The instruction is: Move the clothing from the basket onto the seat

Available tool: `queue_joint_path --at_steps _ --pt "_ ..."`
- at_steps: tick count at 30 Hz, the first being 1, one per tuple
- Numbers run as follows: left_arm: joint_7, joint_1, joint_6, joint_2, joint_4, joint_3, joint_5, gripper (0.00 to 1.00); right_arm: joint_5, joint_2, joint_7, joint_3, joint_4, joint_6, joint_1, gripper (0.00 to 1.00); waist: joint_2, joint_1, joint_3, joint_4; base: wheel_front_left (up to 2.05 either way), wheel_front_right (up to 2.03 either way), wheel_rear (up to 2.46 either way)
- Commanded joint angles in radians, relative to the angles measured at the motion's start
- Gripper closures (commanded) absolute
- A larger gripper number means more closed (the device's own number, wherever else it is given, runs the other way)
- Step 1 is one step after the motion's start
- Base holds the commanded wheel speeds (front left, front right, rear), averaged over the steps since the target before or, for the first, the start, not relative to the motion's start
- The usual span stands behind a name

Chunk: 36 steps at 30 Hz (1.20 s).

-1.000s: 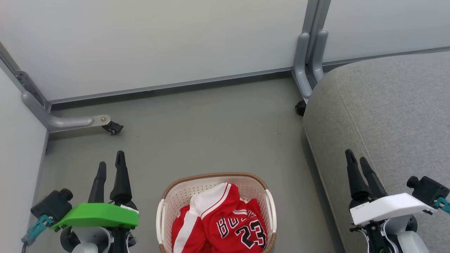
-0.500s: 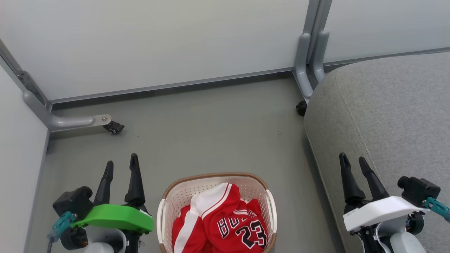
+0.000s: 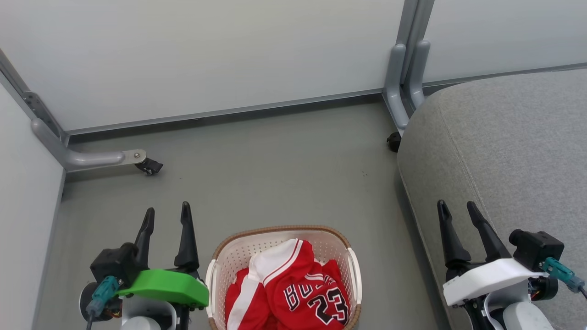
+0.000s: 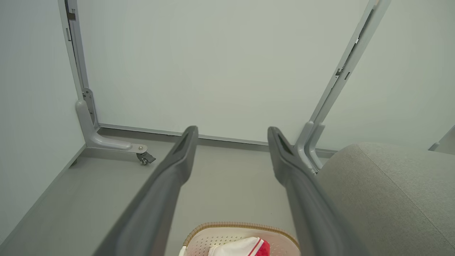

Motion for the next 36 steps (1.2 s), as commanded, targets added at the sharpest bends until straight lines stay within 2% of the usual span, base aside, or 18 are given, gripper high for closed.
queue_joint_path --at_steps 1,19,36 --pt "-0.01 -0.017 0.006 0.008 -0.006 -0.004 0.026 0.0 -0.03 -0.006 -0.011 0.003 -0.009 0.0 -0.004 0.0 0.0 -0.0001 0.0 0.0 0.0 0.0 0.0" --pt "-0.049 -0.017 0.001 0.009 -0.006 -0.032 0.17 0.0 -0.186 -0.007 -0.049 0.021 -0.009 0.0 0.0 0.0 0.0 -0.0001 0.001 0.008 0.0 0.0 0.0" --pt "-0.081 -0.01 -0.021 0.008 0.033 -0.043 0.203 0.0 -0.269 -0.009 -0.081 0.03 0.007 0.0 0.006 0.0 0.0 -0.0001 0.004 0.013 0.0 0.0 0.0"
